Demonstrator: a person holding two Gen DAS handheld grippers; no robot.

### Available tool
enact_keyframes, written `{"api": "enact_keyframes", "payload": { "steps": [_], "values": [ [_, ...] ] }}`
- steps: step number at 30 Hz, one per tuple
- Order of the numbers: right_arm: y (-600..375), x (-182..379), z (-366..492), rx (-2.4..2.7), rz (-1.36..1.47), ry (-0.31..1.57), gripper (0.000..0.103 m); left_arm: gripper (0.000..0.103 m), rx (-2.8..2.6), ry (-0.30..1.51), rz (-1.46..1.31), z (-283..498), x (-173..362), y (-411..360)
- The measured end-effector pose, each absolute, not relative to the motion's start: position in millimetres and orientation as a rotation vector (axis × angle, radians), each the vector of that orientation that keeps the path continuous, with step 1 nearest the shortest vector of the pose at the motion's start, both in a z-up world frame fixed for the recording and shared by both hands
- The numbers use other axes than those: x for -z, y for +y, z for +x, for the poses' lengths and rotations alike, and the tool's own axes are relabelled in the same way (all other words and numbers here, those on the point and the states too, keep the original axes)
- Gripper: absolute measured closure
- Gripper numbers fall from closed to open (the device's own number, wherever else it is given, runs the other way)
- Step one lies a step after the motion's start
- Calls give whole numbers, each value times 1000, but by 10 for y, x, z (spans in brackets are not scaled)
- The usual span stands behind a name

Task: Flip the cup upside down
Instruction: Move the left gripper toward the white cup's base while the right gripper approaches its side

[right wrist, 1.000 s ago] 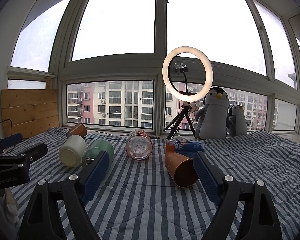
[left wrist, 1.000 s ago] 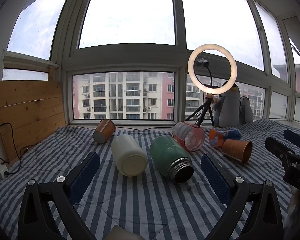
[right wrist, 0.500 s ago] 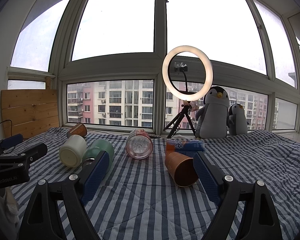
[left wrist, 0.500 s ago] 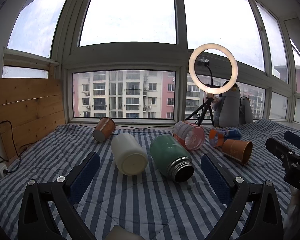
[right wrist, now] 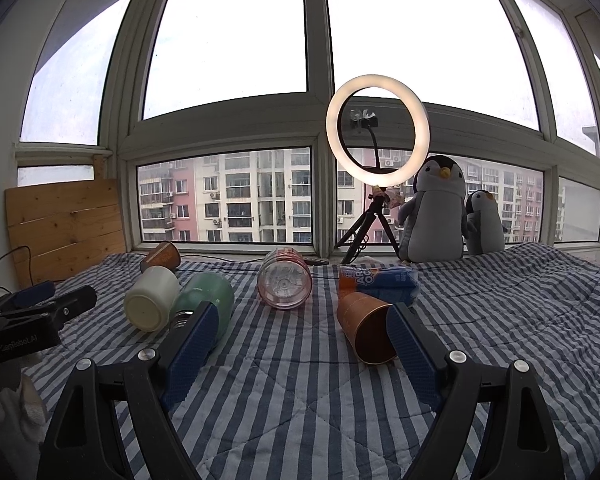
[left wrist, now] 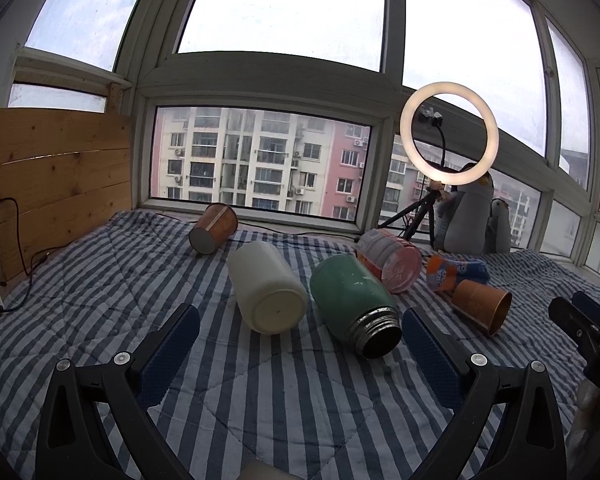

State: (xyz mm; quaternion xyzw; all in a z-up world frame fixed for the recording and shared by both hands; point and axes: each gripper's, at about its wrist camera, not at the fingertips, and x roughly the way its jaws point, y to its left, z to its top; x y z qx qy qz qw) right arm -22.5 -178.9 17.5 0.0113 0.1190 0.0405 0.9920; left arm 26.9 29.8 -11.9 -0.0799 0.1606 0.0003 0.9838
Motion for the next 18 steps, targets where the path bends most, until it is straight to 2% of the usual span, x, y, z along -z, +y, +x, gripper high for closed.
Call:
{"api": "enact_keyframes", "payload": {
  "steps": [10, 18],
  "values": [
    [-1981, -155, -78, -135, 120, 350, 20, 1, -30, 457, -199, 552, 183, 509],
    [-2116, -148, -8, -163, 156, 402, 20, 1, -59, 498, -171, 647, 119, 644]
  ]
}}
